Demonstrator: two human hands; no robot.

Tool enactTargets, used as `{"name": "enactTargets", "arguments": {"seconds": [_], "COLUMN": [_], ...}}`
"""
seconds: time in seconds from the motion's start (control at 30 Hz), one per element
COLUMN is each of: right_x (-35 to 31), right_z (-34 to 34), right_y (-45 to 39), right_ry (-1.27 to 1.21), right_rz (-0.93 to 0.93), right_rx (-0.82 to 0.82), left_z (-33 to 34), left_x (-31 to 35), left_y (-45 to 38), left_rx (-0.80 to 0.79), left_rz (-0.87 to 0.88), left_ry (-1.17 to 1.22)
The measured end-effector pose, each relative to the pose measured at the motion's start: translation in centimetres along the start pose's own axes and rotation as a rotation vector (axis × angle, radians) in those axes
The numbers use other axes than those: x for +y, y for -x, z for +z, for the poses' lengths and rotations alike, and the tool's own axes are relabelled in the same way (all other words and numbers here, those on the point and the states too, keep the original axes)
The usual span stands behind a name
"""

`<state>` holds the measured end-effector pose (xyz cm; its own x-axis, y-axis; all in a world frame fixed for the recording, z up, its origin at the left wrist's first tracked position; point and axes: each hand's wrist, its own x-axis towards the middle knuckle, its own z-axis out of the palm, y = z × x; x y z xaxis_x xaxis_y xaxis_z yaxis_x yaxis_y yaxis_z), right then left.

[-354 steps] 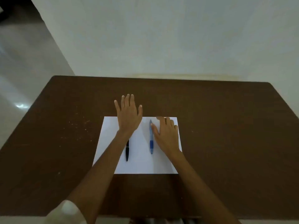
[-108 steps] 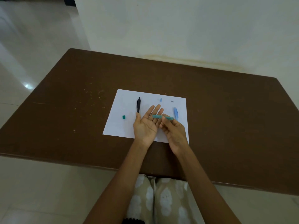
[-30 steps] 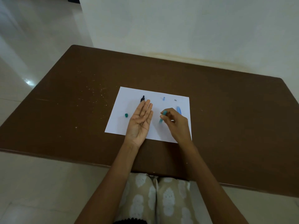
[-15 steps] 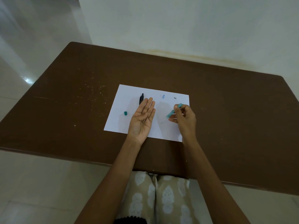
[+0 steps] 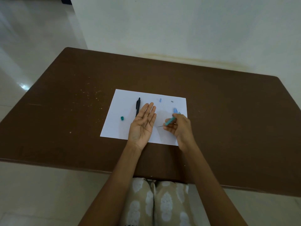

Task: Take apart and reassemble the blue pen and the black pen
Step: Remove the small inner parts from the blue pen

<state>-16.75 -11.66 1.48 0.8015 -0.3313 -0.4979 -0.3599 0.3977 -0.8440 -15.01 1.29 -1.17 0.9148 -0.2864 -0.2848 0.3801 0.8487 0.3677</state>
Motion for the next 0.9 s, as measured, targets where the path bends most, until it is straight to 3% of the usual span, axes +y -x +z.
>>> {"name": "enactTargets", "arguments": {"seconds": [0.1, 0.3, 0.47, 0.6, 0.73, 0.83, 0.9], "right_x": [-0.3, -0.9, -2.1, -2.7, -3.0, -3.1, -3.2], "right_z": [0.8, 2.4, 3.2, 3.9, 4.4, 4.4, 3.9], "right_y": [0.3, 0.6, 0.5, 0.5, 0.2, 0.1, 0.1], "right_ry": [0.173, 0.901, 1.181, 1.306, 1.383, 1.191, 0.924], "right_rz": [-0.014, -0.395, -0.512, -0.645, -0.653, -0.545, -0.409], "right_rx": [-0.127, -0.371, -0.474, -0.529, -0.56, -0.496, -0.416], "left_z": [0.1, 0.5, 0.7, 1.0, 1.2, 1.6, 1.7], "left_x": [0.1, 1.2, 2.4, 3.0, 3.5, 3.7, 3.7], "left_y": [-0.1, -0.7, -0.9, -0.9, -0.8, -0.7, -0.4], "left_rx": [0.015, -0.014, 0.005, -0.008, -0.01, -0.016, 0.026], "left_rz": [-0.044, -0.133, -0.216, -0.235, -0.257, -0.217, -0.114], "left_ry": [0.036, -0.068, -0.185, -0.171, -0.189, -0.198, -0.319]}}
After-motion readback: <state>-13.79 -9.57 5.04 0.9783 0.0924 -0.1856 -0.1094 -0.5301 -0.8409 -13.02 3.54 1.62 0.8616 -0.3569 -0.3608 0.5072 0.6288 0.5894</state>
